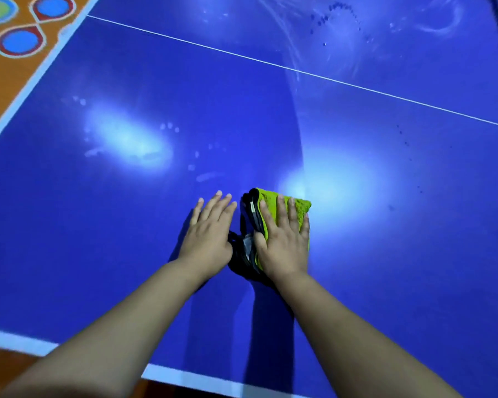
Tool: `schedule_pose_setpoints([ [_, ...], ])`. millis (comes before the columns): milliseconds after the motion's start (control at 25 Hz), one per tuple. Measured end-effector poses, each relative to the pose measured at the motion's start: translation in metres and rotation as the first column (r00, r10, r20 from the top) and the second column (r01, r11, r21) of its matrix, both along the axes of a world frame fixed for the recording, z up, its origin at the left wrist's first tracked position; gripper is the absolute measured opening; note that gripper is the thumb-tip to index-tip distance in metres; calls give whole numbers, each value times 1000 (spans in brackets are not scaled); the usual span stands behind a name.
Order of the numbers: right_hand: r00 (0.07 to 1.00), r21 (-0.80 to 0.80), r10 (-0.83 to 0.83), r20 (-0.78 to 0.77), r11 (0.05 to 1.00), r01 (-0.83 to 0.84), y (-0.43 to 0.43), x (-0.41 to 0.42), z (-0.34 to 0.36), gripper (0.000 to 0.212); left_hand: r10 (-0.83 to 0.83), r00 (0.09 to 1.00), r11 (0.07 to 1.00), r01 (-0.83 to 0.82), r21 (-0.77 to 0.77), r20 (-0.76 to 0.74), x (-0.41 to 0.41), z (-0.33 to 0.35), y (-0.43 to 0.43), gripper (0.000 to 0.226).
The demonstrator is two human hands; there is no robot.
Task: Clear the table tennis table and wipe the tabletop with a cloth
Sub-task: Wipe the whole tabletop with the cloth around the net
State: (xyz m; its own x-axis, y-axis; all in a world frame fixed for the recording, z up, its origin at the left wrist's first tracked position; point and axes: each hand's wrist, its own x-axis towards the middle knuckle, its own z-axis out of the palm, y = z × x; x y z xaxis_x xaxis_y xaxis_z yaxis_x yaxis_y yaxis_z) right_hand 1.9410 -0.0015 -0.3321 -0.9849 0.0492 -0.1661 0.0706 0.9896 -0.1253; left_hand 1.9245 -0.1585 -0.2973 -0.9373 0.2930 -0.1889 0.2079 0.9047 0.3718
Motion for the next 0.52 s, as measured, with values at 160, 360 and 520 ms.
schedule_pose_setpoints([
  [160,1000,42,-17,-14,999,17,-18,85,2,67,17,1000,1000,-18,24,21,63,2,-19,74],
  [360,999,34,-34,-7,999,34,-34,177,4,69,13,998,999,-16,45,65,109,5,-23,73],
  [520,999,43,-26,30,999,25,-39,229,6,70,1,996,1000,-3,27,91,115,3,-15,72],
])
